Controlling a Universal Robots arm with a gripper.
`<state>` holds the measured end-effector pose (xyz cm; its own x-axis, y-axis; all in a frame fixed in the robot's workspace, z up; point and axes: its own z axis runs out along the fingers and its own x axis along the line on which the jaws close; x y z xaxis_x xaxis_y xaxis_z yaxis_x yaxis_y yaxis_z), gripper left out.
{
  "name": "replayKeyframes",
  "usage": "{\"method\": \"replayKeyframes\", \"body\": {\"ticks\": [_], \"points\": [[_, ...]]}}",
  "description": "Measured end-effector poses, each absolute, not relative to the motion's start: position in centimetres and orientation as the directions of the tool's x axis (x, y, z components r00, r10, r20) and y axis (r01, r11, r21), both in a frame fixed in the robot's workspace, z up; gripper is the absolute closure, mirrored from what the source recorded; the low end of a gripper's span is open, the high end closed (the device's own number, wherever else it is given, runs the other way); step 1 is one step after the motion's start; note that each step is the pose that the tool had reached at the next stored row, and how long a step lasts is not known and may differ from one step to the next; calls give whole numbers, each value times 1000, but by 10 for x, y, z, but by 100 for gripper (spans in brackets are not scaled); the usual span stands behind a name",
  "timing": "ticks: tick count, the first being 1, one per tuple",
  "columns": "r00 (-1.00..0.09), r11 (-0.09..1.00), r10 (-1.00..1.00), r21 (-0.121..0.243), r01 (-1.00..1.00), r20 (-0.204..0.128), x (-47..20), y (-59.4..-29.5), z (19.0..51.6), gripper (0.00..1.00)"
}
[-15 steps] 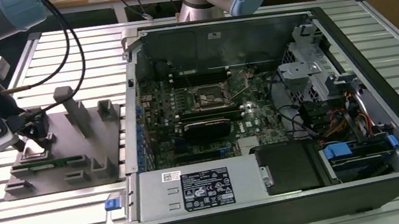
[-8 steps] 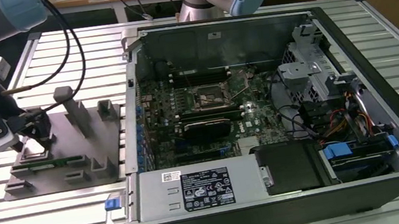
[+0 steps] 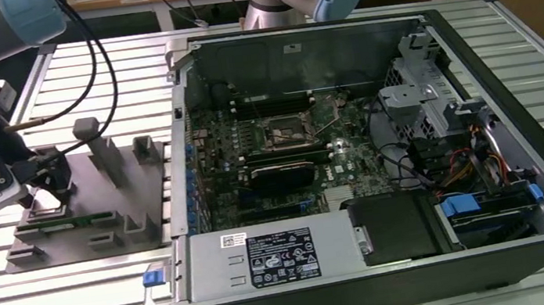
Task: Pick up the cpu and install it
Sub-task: 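Pick up the cpu and move it towards the insertion slot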
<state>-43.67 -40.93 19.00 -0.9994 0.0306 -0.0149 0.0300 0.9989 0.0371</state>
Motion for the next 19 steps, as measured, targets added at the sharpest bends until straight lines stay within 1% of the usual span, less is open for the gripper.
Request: {"method": "replayKeyframes", "body": {"ticks": [19], "points": [[-999, 999, 31, 37, 30, -15, -437, -409, 186, 40]]}}
